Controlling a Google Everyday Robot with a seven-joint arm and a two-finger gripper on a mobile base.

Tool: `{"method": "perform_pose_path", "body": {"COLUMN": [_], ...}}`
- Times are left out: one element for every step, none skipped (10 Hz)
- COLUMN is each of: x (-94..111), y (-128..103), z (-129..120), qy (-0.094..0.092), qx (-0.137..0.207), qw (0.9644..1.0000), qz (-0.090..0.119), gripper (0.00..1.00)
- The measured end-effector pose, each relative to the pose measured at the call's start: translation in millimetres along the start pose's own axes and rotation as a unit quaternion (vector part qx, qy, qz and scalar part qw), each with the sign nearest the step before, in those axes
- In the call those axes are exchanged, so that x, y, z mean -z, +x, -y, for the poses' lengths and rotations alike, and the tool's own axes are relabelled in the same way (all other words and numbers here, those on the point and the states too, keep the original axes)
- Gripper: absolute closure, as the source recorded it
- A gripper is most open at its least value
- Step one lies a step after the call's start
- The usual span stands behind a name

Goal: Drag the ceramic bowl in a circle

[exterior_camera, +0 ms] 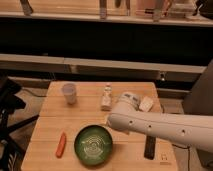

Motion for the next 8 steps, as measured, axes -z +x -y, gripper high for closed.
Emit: {"method": "perform_pose_path", "body": {"x": [-0.8,-1.2,-1.6,-2.6,-3.5,-5.1,-6.4,-7.6], "y": [-0.4,-3.0,-4.3,-5.2,-5.8,-6.8,-8.2,-9.4], "z": [1.2,3.6,5.0,5.9,7.0,8.6,10.6,11.1], "qy": [0.001,0.003,0.005,0.007,0.009,0.011,0.013,0.015], "qx": [0.004,0.012,0.018,0.025,0.033,0.043,0.051,0.055], "qw": [1.0,0.9999,0.9998,0.9996,0.9993,0.9989,0.9984,0.9981], "qz": [0.001,0.004,0.007,0.01,0.013,0.017,0.02,0.023], "gripper": [0.2,0.2,0.2,0.2,0.2,0.2,0.2,0.2]}}
